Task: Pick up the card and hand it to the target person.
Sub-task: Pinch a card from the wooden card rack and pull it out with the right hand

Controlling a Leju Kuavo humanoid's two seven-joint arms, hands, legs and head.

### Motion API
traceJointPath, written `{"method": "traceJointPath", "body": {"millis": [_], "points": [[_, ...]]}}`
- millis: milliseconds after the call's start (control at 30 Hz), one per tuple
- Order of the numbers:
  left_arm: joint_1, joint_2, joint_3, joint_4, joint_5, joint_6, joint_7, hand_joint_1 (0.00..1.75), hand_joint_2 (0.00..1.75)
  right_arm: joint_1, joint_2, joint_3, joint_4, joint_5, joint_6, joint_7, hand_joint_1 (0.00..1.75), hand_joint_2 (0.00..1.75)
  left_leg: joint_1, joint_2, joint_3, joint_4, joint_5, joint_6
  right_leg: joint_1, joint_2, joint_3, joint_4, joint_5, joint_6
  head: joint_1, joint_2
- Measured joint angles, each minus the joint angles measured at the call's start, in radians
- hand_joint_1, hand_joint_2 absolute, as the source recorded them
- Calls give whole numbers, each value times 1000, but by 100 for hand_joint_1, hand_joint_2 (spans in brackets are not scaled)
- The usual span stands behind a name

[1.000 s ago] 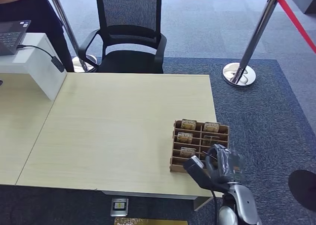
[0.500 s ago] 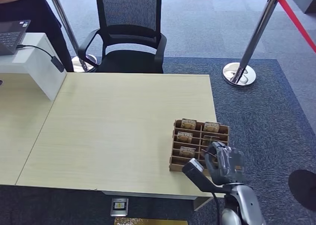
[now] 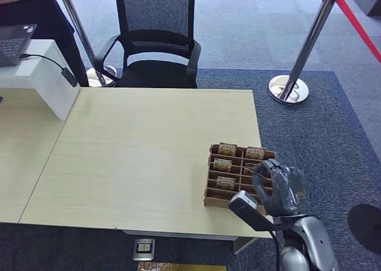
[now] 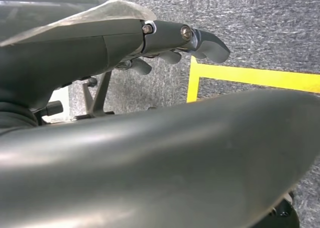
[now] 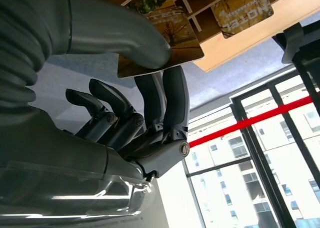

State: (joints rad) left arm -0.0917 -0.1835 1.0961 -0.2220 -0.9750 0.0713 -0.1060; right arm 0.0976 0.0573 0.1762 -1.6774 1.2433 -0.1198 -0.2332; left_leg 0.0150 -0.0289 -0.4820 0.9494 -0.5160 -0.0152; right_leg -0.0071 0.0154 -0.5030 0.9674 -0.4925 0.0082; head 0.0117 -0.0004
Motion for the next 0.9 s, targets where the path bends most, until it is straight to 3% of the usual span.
{"method": "traceJointPath", "body": {"millis": [233,467,633,900], "points": [[0,0,2,0,3,-1,-10,0,0,-12,-31,0,-30,-30,5,-41,175,175,0,0,0,0,0,0,0,0,0,0,0,0,0,0],[-1,1,3,0,-9,-9,-13,0,0,-101,-118,43,-37,-62,-22,-94,175,175,0,0,0,0,0,0,0,0,0,0,1,0,0,0],[-10,1,2,0,-33,-19,-11,0,0,-318,-116,158,72,-14,-57,-63,175,175,0,1,0,0,2,-2,0,0,-1,2,2,-1,0,0],[-17,1,-1,0,-63,-28,-13,0,0,-659,-8,318,301,-11,-48,-35,175,175,0,0,-2,0,5,-4,0,0,-4,5,3,-2,0,0]]}}
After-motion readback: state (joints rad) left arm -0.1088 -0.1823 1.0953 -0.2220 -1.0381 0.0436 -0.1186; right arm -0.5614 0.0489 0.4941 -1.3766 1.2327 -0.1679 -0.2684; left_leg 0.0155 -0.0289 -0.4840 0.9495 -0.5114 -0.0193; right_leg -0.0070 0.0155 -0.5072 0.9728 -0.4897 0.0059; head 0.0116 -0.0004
